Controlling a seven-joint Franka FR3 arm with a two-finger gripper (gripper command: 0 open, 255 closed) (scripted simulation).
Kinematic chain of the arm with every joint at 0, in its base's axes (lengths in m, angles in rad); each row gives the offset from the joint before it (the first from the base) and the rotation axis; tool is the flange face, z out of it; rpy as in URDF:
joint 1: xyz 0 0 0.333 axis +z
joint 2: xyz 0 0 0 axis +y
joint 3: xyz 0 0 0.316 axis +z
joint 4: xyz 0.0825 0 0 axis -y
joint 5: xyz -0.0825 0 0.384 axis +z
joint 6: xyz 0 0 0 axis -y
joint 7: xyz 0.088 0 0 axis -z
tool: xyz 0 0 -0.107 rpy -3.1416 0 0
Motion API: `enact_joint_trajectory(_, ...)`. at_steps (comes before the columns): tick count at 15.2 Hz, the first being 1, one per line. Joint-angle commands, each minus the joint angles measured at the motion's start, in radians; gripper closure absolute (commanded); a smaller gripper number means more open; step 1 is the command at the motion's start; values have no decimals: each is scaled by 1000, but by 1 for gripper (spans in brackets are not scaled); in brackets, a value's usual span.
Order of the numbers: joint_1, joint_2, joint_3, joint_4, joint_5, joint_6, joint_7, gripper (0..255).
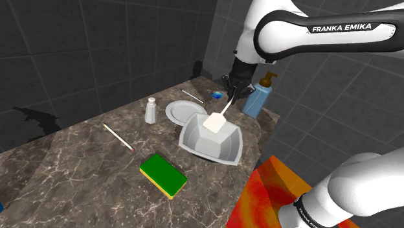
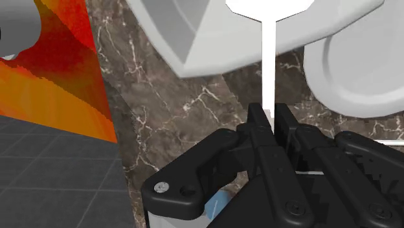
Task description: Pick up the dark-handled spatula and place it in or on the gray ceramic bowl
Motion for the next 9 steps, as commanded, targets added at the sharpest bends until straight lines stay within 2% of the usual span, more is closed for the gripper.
enact_joint_trajectory(1, 21, -23, 28, -8, 18, -14, 41, 255)
enact_joint_trajectory(9, 93, -47, 149, -7, 74, -33, 205, 255)
